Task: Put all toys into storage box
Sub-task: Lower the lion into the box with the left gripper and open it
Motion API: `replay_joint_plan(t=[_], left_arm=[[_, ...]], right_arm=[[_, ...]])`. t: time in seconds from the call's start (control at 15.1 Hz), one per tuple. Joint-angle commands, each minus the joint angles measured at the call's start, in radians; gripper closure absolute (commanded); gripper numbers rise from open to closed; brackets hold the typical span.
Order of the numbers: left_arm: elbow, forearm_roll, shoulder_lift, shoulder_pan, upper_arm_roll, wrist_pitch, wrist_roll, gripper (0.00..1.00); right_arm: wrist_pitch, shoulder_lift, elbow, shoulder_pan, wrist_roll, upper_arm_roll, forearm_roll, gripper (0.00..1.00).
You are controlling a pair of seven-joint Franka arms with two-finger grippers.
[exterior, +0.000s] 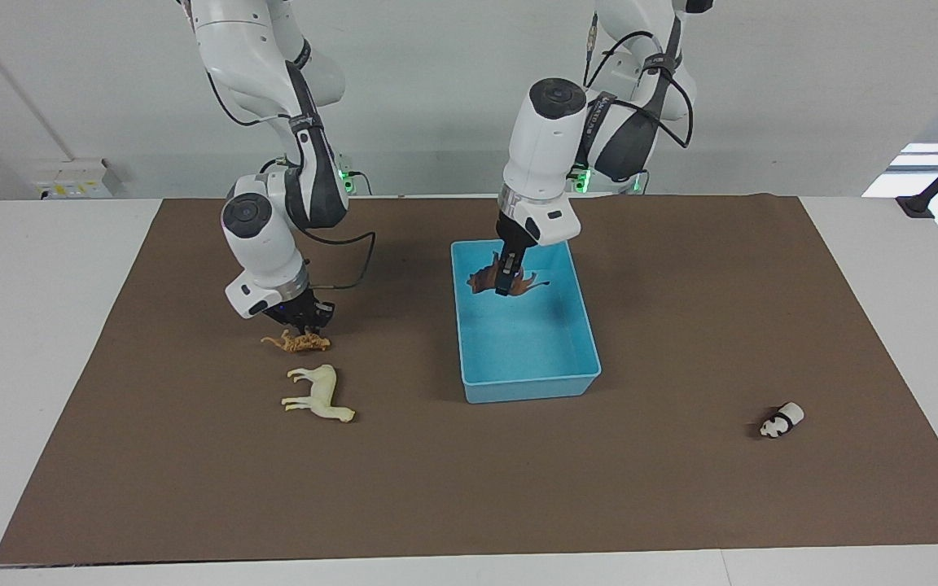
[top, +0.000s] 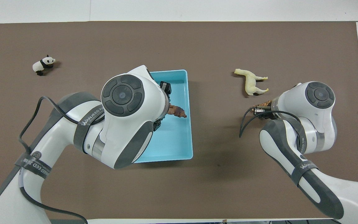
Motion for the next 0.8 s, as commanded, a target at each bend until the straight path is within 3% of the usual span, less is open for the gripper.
replay_joint_plan(t=[0.0, 0.2, 0.46, 0.6, 0.73], left_arm=[[-0.054, -0.008, -0.049, 0.011, 0.017, 0.013, 0.020, 0.00], [-0.030, 0.002, -0.051, 0.064, 0.028, 0.003, 0.023, 0.00], [0.006, 0.045, -0.084, 0.293, 0.028, 0.000, 0.066, 0.00], [0.044, 0.096, -0.077, 0.413, 0.026, -0.053, 0.284, 0.00], [0.096, 0.041, -0.052, 0.552, 0.028, -0.121, 0.479, 0.00]], right_arm=[[0.012, 0.005, 0.025, -0.003, 0.022, 0.010, -0.003, 1.00], [0.006, 0.010, 0.046, -0.003, 0.020, 0.010, -0.003, 1.00], [-0.068, 0.014, 0.112, 0.000, 0.045, 0.010, -0.003, 1.00], [-0.112, 0.010, 0.158, 0.022, 0.098, 0.013, -0.003, 1.00], [-0.216, 0.007, 0.268, 0.068, 0.178, 0.014, -0.002, 1.00]])
